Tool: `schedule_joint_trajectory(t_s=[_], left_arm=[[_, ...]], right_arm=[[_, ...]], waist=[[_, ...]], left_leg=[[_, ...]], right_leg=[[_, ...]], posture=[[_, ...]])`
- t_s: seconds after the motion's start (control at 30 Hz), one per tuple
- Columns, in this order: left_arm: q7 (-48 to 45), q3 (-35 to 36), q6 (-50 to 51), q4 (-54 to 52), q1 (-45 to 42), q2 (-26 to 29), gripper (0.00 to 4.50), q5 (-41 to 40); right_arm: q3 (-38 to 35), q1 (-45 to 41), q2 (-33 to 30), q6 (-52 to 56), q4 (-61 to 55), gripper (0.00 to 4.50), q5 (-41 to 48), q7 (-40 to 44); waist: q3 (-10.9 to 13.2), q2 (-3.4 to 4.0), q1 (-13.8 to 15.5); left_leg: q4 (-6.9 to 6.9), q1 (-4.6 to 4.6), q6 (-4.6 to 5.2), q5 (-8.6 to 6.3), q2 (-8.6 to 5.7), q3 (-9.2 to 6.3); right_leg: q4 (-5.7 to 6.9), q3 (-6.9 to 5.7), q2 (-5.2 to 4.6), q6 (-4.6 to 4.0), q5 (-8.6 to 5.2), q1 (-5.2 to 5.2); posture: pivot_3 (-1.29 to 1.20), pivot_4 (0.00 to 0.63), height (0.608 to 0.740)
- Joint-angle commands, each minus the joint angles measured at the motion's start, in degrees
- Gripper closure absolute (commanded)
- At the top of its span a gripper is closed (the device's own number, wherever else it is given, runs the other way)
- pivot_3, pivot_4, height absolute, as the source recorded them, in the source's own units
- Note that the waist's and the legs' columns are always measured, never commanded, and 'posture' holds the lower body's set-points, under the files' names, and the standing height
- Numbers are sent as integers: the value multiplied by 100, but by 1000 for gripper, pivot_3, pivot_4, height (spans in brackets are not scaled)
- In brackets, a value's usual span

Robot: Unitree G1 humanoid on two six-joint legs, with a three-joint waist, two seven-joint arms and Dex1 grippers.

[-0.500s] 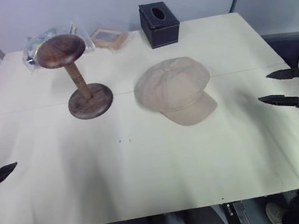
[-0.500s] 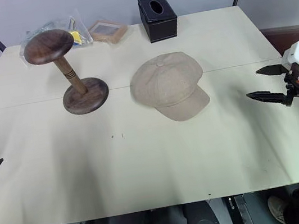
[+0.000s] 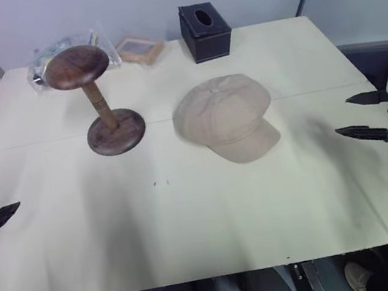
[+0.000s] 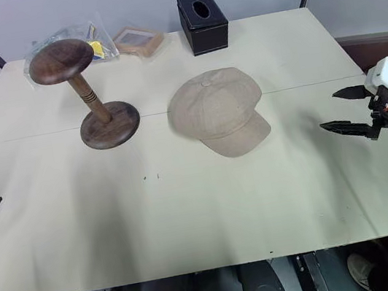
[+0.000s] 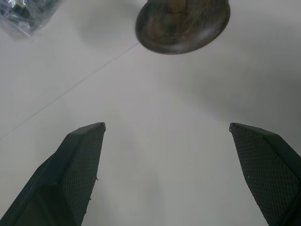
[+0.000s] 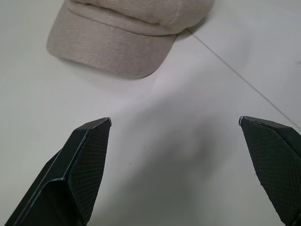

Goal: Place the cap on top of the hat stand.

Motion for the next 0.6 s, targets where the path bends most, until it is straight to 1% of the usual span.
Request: schedule_joint_trajectory(t_s=[0.03, 0.13, 0.23, 0.3, 0.37, 0.4, 0.5, 0.6], left_arm=[[-169, -124, 452, -106, -497, 328, 57, -499], [-316, -426, 1121, -270, -1260, 643, 57, -1133], [-611, -799, 1712, -489, -1812, 908, 57, -1718], [-800, -1161, 2006, -586, -2220, 1018, 57, -2088], [-952, -1550, 2127, -642, -2593, 1071, 57, -2273], [-1021, -1694, 2170, -672, -2719, 1092, 57, -2315], [-1273, -2072, 2143, -851, -2966, 1157, 57, -2337], [-1444, -2360, 2223, -1025, -3263, 1173, 57, -2458]], right_arm=[[-173, -80, 28, -325, -223, 0, -138, -411], [-203, 129, 104, -750, -701, 0, -463, -983], [-265, 611, 189, -1376, -1406, 0, -815, -1417], [-273, 1072, 216, -2322, -1808, 0, -1411, -1867], [-263, 1496, 286, -3305, -2065, 0, -2109, -2412], [-267, 1649, 355, -3544, -2165, 0, -2340, -2667], [-229, 2017, 650, -3911, -2398, 0, -2983, -3449], [25, 2258, 915, -4146, -2496, 0, -3767, -4106]], waist=[[0, -1, 5], [1, -2, 33], [1, -1, 16], [-1, 3, 4], [0, 3, 4], [0, 3, -4], [1, -2, -71], [2, -4, -126]], left_leg=[[1, 0, 0, 0, 0, 0], [11, -2, 0, 0, -1, -4], [15, -4, 0, 0, -5, -5], [14, -4, 0, 0, -5, -3], [13, -4, 0, 0, -6, -1], [14, -4, 0, 0, -5, 3], [21, -2, -2, 1, -6, 21], [28, 2, -4, 3, -10, 25]], right_leg=[[3, 0, 0, 0, 0, 0], [10, -4, 3, 2, 1, 1], [13, -7, 9, 5, 1, 2], [13, -5, 11, 10, -1, 1], [21, -4, 14, 13, -3, -3], [25, -4, 18, 14, -4, -4], [39, -1, 21, 13, -4, -5], [49, 1, 22, 13, -5, -3]], posture=[[0, 150, 740], [0, 150, 740], [0, 150, 740], [0, 150, 740], [0, 150, 740], [0, 150, 740], [0, 150, 740], [0, 150, 740]])
